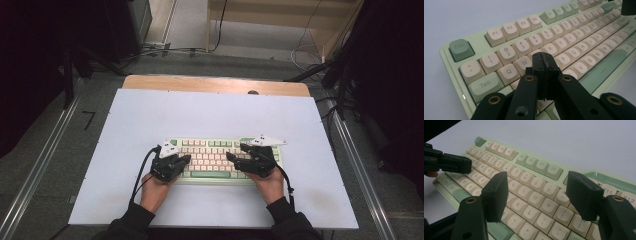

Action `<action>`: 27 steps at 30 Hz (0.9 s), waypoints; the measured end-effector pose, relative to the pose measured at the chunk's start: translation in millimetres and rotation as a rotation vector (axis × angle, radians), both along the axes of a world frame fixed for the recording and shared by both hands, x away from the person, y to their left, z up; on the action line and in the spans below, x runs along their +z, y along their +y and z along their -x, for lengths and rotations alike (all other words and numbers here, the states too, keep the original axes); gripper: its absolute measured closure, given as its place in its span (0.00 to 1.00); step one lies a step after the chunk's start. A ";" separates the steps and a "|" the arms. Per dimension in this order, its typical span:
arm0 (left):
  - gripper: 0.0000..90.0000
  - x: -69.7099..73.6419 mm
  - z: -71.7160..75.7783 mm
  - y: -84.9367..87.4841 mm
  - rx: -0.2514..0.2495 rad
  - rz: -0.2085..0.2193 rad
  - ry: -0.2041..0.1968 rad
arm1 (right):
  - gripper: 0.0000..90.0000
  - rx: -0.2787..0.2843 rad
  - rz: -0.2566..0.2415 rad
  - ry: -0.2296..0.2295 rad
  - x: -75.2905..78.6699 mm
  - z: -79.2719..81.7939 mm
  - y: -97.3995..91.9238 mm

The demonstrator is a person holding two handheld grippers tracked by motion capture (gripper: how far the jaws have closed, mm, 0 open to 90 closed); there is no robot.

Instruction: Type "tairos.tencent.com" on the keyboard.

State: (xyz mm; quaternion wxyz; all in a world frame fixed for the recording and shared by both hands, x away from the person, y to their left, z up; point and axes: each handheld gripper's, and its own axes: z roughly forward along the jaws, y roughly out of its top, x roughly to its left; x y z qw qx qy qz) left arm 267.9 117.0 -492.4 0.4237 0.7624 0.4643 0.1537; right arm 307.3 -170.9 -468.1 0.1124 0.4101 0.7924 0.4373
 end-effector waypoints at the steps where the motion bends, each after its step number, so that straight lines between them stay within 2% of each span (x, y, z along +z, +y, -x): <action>1: 1.00 -0.2 -0.1 -0.2 -0.001 0.002 0.001 | 0.36 0.001 0.002 0.000 -0.1 0.1 -0.2; 8: 1.00 -1.3 -0.2 -2.3 -0.003 -0.029 0.018 | 0.36 0.001 0.006 0.003 -0.7 0.0 0.3; 10: 1.00 -0.1 0.2 -1.8 -0.001 -0.008 0.014 | 0.36 0.003 0.008 0.003 -1.1 0.3 0.7; 12: 1.00 3.9 2.1 1.1 -0.008 0.037 -0.013 | 0.36 0.005 0.005 -0.003 -0.5 0.4 0.6; 16: 0.69 13.9 8.1 8.2 0.003 0.120 -0.099 | 0.36 -0.002 0.003 0.000 0.2 0.1 -1.4; 19: 0.45 17.2 10.3 11.7 0.064 0.110 -0.141 | 0.36 -0.003 0.002 -0.002 0.4 0.2 -1.6; 22: 0.36 18.0 9.4 15.7 0.102 0.115 -0.136 | 0.37 -0.003 -0.001 -0.004 0.9 0.1 -1.9; 27: 0.34 16.6 7.6 19.4 0.132 0.109 -0.129 | 0.37 -0.003 -0.001 -0.005 1.1 0.7 -2.0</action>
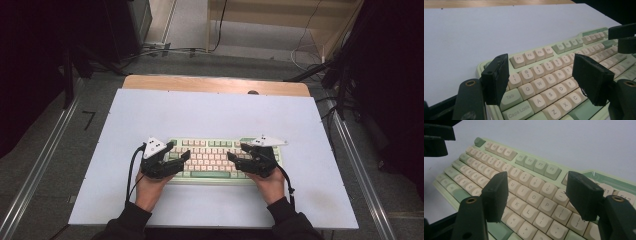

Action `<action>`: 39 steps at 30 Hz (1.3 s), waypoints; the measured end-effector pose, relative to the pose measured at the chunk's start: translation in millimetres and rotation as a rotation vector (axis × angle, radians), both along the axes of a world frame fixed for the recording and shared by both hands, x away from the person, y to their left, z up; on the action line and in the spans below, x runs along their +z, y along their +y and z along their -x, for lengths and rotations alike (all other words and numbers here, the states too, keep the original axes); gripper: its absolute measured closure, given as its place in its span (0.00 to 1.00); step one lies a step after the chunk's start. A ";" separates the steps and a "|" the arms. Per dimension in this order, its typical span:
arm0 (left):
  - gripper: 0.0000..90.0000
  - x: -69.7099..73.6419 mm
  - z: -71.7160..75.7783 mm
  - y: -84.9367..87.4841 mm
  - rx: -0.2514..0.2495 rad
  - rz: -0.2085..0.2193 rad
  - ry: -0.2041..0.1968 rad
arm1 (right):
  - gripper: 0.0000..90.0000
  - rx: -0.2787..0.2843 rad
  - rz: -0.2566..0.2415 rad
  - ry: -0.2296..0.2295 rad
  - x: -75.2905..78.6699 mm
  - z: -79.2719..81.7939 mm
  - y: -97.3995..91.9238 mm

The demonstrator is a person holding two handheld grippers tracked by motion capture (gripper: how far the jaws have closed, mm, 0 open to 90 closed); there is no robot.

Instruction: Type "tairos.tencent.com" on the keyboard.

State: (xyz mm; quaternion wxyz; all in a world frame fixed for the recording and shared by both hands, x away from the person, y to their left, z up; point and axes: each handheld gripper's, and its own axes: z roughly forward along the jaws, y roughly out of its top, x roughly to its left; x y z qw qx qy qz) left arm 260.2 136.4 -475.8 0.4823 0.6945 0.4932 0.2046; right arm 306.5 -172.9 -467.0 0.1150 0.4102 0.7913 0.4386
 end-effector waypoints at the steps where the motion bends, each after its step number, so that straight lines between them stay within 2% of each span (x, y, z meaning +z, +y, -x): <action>1: 0.34 -0.1 0.0 0.4 0.004 -0.001 0.001 | 0.37 -0.001 -0.002 -0.001 0.2 -0.2 -0.2; 6: 0.34 -1.5 -0.6 0.4 0.015 -0.009 0.004 | 0.37 -0.002 0.001 0.001 0.0 0.0 -1.0; 9: 0.34 -2.5 -0.1 -0.8 0.011 -0.021 0.009 | 0.40 -0.005 -0.001 -0.004 0.6 0.1 -0.8; 12: 0.34 -2.0 0.3 -1.4 0.012 -0.019 0.006 | 0.43 -0.012 0.018 -0.009 0.4 1.4 -0.2; 18: 0.34 -2.4 0.7 -1.5 0.014 -0.019 0.009 | 0.65 -0.014 0.025 -0.045 2.9 5.5 -0.8; 23: 0.34 -2.9 0.6 -1.3 0.012 -0.022 0.010 | 0.90 0.003 0.020 -0.045 4.9 10.3 -4.6; 25: 0.34 -2.3 1.0 -0.8 0.016 -0.016 0.006 | 0.97 0.005 0.011 -0.052 7.6 12.1 -6.4; 35: 0.34 -2.7 0.7 -0.4 0.019 -0.010 0.012 | 0.97 0.036 -0.002 -0.029 10.2 24.6 -13.0; 39: 0.34 -3.0 1.2 -1.1 0.016 -0.019 0.013 | 0.97 0.060 0.029 0.000 2.1 27.9 -9.3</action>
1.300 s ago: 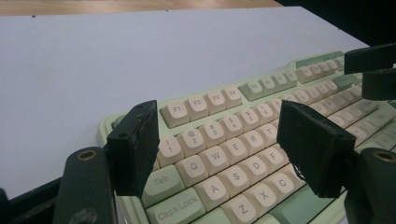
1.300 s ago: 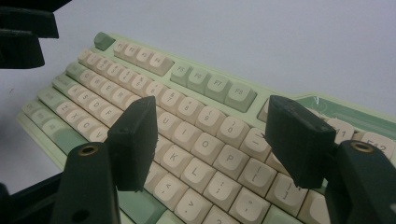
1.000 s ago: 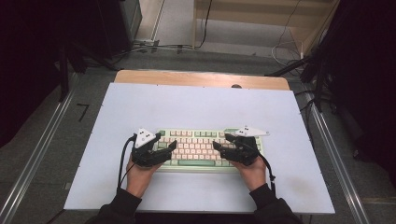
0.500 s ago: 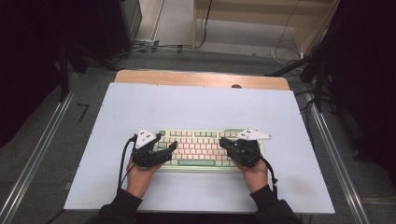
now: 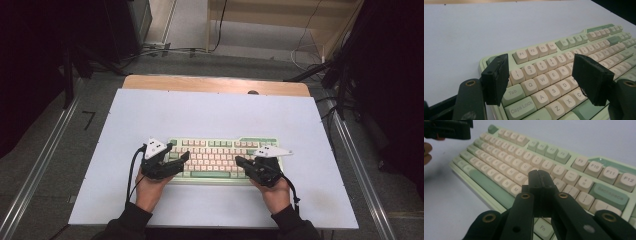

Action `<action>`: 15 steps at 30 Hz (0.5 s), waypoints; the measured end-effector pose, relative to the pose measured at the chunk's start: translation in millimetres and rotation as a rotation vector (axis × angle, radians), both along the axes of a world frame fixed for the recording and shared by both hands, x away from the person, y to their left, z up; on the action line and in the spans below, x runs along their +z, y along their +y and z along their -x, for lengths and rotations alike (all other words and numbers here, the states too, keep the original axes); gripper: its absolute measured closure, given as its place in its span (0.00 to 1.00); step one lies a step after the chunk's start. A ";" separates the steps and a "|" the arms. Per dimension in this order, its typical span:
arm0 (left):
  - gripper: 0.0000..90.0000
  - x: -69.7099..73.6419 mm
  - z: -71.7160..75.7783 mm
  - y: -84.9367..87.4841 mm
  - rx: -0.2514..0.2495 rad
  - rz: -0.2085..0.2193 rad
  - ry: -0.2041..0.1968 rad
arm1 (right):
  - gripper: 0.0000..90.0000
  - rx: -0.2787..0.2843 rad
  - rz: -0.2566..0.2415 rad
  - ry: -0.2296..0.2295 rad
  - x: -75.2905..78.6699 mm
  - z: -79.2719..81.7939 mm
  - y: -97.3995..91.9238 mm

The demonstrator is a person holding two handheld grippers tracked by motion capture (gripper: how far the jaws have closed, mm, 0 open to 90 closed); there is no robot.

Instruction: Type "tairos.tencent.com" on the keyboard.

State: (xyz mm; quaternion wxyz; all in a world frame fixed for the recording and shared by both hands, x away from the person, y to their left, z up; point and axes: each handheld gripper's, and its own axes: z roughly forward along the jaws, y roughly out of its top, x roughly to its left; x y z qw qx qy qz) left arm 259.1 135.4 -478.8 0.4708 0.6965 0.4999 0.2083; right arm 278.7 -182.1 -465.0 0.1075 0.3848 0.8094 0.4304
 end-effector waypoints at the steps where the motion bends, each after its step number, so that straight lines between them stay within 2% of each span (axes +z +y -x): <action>1: 0.34 0.2 0.1 -0.1 0.000 0.004 -0.003 | 0.97 0.003 0.010 0.003 -2.0 0.0 1.6; 7: 0.34 -0.5 0.0 -0.6 -0.002 0.002 0.001 | 0.97 0.015 0.041 0.029 -10.3 -1.3 7.0; 15: 0.34 -0.7 -0.2 -1.1 -0.008 0.001 0.001 | 0.97 0.012 0.058 0.051 -14.9 -3.4 8.8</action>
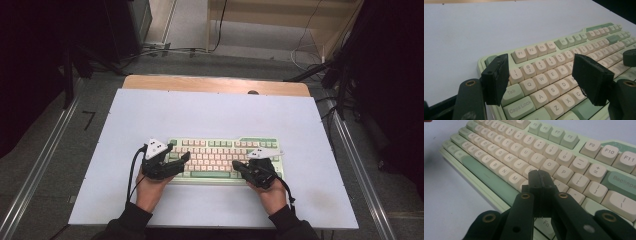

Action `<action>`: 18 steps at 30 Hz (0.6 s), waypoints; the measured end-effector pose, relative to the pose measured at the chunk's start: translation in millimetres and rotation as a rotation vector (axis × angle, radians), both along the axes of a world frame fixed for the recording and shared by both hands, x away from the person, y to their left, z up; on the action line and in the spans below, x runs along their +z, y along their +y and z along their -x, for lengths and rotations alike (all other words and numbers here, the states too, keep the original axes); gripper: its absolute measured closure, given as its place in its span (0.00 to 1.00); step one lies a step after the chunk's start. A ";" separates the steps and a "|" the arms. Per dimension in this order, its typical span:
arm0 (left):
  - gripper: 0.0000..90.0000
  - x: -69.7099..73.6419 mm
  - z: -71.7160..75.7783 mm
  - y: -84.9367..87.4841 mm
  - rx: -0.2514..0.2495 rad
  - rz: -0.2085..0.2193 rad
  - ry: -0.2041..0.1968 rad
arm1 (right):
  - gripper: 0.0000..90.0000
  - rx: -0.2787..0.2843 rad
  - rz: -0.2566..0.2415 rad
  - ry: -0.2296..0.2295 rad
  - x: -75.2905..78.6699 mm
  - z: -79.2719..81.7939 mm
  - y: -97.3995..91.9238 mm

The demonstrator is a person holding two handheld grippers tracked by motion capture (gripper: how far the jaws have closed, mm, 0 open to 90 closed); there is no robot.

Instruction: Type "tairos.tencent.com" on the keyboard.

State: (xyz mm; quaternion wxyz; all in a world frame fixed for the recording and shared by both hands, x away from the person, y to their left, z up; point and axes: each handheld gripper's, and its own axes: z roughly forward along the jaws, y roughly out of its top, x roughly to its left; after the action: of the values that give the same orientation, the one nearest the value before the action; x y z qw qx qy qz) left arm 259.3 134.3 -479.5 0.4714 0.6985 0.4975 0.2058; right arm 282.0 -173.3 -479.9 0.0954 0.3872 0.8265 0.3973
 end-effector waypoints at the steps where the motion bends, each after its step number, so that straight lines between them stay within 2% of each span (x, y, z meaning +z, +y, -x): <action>1: 0.34 0.2 0.1 0.1 -0.001 0.001 -0.001 | 0.97 0.000 0.000 0.000 -0.1 -0.2 0.0; 18: 0.34 -0.6 -0.4 -0.5 -0.004 0.000 0.003 | 0.97 -0.004 0.015 0.006 -3.3 -1.1 0.8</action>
State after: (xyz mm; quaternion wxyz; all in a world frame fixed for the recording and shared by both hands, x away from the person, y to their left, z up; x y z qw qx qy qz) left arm 259.6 133.7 -480.1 0.4708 0.6999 0.4970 0.2038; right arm 283.1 -172.6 -483.2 0.0968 0.3891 0.8291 0.3897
